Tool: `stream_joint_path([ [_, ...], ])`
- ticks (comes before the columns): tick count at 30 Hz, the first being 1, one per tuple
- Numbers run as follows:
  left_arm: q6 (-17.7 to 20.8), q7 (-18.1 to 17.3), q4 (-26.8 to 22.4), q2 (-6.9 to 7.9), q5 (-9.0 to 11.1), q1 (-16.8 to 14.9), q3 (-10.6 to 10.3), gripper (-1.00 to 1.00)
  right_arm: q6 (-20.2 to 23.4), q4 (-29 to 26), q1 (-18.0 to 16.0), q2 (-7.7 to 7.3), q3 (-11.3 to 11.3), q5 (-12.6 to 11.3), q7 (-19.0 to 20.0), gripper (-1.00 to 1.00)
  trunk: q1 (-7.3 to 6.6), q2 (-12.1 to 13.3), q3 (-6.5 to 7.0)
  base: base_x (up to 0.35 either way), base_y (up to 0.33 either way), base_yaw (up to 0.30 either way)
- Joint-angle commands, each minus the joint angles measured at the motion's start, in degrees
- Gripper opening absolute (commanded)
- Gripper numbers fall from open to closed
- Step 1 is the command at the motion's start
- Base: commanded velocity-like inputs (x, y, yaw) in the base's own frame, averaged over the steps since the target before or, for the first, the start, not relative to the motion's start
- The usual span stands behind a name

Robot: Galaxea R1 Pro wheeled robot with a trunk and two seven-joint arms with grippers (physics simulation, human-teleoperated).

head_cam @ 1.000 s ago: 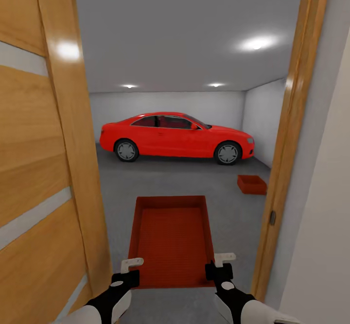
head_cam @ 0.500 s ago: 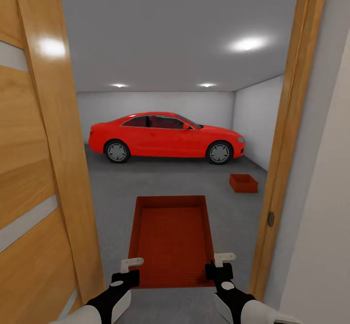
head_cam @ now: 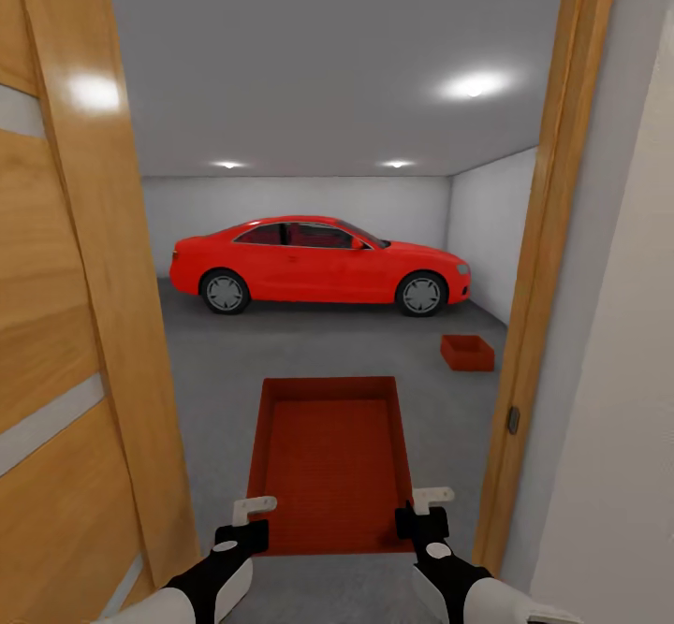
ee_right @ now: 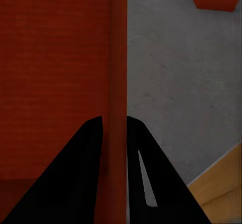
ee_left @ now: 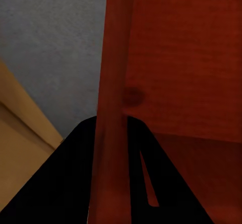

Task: Move the two storage containers from the living room to the garage. In the garage, place one container on the floor and stack the other container on top of it (either order is fine).

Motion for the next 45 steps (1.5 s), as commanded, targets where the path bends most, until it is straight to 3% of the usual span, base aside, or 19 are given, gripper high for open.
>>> stream_joint_path([
  [1, -0.02, 0.46, -0.24, 0.62, 0.10, -0.06, 0.12, -1.00, 0.10, 0.13, -0.07, 0.03, -2.61, 1.36, 0.11, -1.00, 0.01, -0.09, -0.10, -0.030, -0.129, 0.000],
  [16, -0.03, 0.26, -0.21, 0.68, 0.14, -0.06, 0.15, -1.00, 0.10, 0.13, -0.07, 0.05, -2.61, 1.36, 0.12, -1.00, 0.01, -0.09, -0.10, 0.025, -0.017, 0.000],
  [42, -0.02, 0.14, -0.26, 0.71, 0.12, -0.10, 0.13, -1.00, 0.10, 0.13, -0.07, 0.05, -2.61, 1.36, 0.08, -1.00, 0.01, -0.09, -0.10, 0.308, 0.000, 0.000],
  [43, -0.10, 0.14, -0.28, 0.38, 0.33, -0.12, -0.27, -1.00, 0.10, 0.13, -0.07, 0.03, -0.88, 0.99, 0.06, -1.00, 0.01, -0.08, -0.10, 0.000, 0.000, 0.000],
  [45, -0.28, 0.18, -0.15, 0.53, 0.80, -0.12, -0.66, -1.00, -0.11, 0.13, -0.07, 0.16, 0.12, 0.28, -0.12, -1.00, 0.01, -0.08, -0.10, 0.000, 0.000, 0.000],
])
